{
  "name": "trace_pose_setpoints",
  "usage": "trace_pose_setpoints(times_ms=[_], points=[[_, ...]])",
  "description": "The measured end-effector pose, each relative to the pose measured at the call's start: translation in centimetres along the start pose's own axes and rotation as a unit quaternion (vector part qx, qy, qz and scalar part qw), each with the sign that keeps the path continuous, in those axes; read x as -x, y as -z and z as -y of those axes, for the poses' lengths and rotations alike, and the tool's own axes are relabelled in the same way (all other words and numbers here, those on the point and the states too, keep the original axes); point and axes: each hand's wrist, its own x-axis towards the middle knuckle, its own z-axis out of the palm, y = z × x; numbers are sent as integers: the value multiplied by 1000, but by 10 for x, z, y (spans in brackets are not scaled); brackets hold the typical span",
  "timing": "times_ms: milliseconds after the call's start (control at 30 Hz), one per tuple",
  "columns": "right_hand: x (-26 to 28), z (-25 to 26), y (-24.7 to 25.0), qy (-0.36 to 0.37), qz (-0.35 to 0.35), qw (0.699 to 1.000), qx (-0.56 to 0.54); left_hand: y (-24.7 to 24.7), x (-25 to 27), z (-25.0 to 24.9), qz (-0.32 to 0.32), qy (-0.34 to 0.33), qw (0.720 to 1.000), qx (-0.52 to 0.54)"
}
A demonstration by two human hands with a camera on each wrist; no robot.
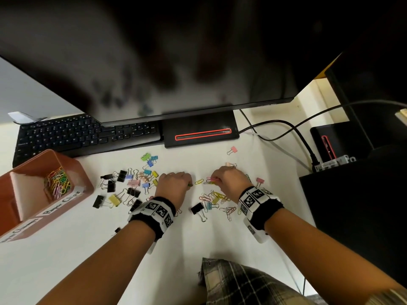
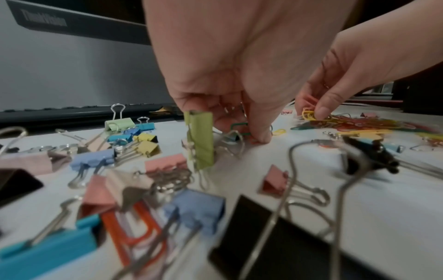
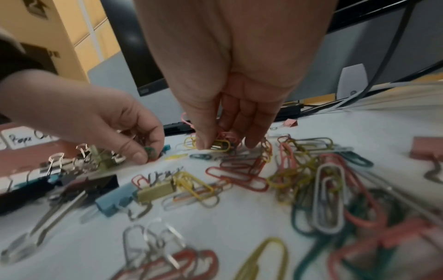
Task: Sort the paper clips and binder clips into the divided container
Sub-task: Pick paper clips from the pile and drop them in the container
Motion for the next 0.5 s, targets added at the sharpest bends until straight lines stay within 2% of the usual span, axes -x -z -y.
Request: trace_pose_setpoints(times_ms=[67,167,233,333,400,500], points=[[6,-1,7,-1,-29,999,-44,1,3,-1,-19,0,1000,14],[17,-9,19,-7,-97,989,-109,8,11,-5,-88,-21,995,40],[26,-18,26,-10,-125,984,-126,9,14,-12,-101,-42,992,68],[38,-33,28,-19,-122,985,-118,1,11,-24,-56,-111,983,132],[45,-39,25,-28,-93,990,-100,-3,9,-31,-4,-126,979,158],[50,-39,17,-37,-59,992,-102,-8,5,-35,19,-137,979,150]])
